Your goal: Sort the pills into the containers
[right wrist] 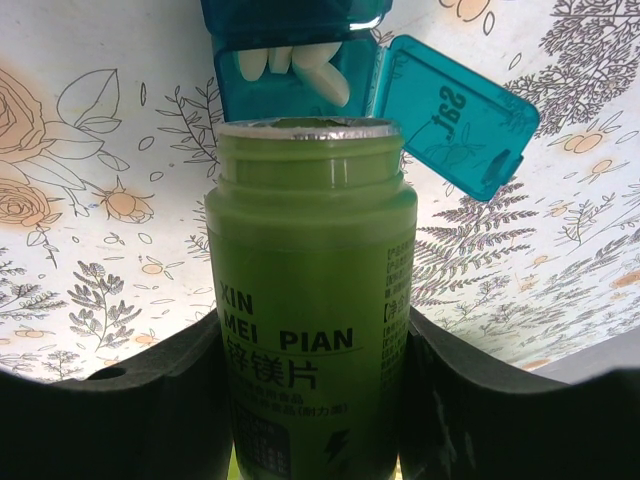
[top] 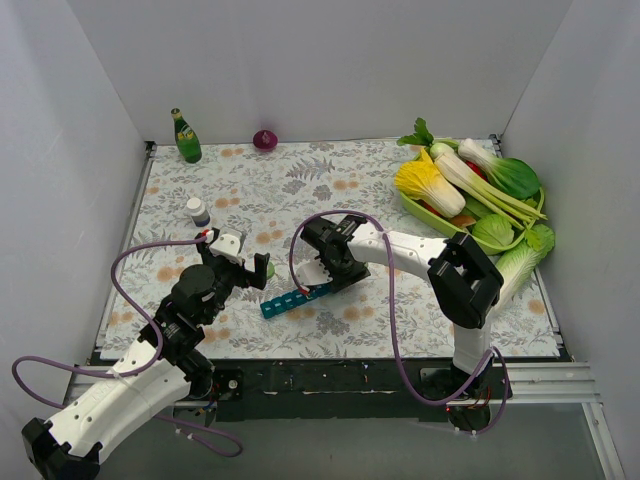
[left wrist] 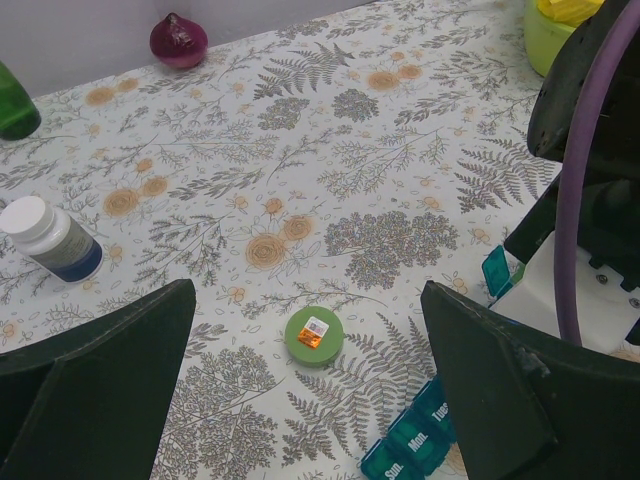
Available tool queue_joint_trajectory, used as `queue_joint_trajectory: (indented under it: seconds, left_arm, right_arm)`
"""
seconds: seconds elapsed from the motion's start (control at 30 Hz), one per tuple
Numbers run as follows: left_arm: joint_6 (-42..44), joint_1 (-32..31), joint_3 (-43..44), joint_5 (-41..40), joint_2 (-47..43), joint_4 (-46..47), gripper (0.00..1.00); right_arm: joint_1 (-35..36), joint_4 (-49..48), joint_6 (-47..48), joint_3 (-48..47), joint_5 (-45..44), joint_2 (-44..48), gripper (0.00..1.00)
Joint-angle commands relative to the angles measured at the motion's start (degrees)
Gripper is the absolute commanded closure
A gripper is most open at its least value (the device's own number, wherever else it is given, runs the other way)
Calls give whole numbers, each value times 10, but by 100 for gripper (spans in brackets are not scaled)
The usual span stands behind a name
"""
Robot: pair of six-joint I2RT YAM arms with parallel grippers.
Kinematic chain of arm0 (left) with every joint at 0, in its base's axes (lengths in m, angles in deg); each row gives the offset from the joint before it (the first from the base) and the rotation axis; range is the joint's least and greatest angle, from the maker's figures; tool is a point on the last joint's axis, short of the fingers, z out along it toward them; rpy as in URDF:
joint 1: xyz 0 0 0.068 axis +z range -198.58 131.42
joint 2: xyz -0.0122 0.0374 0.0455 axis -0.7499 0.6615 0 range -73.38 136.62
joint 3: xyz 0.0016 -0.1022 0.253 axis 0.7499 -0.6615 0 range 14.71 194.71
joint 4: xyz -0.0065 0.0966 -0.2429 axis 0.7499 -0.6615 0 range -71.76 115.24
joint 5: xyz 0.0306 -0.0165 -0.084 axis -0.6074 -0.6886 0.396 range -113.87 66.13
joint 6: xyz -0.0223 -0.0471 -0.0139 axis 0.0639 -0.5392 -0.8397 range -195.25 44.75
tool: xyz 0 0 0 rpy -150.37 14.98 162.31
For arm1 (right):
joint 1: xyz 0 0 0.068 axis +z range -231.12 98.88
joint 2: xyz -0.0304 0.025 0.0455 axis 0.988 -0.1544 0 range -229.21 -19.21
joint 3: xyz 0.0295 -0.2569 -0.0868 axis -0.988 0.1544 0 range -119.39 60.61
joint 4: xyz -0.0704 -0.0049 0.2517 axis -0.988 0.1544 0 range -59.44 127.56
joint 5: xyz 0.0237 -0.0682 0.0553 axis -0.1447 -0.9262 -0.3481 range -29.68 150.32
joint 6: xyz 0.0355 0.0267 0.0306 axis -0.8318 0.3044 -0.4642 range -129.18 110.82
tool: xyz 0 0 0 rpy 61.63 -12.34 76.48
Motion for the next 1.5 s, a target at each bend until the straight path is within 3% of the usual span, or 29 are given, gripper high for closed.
queue_joint_trajectory:
  seconds: [0.0, 1.1, 1.47]
  left_arm:
    - [5, 3, 17, 4, -5, 0, 2]
    - [4, 3, 14, 7, 16, -1, 2]
    - [-31, 3, 22, 13, 30, -13, 2]
  right_arm:
    - [4, 4, 5, -17, -7, 6, 99]
    - [-11, -44, -16, 33, 31, 66, 99]
    - [-47, -66, -77, 48, 134, 116, 99]
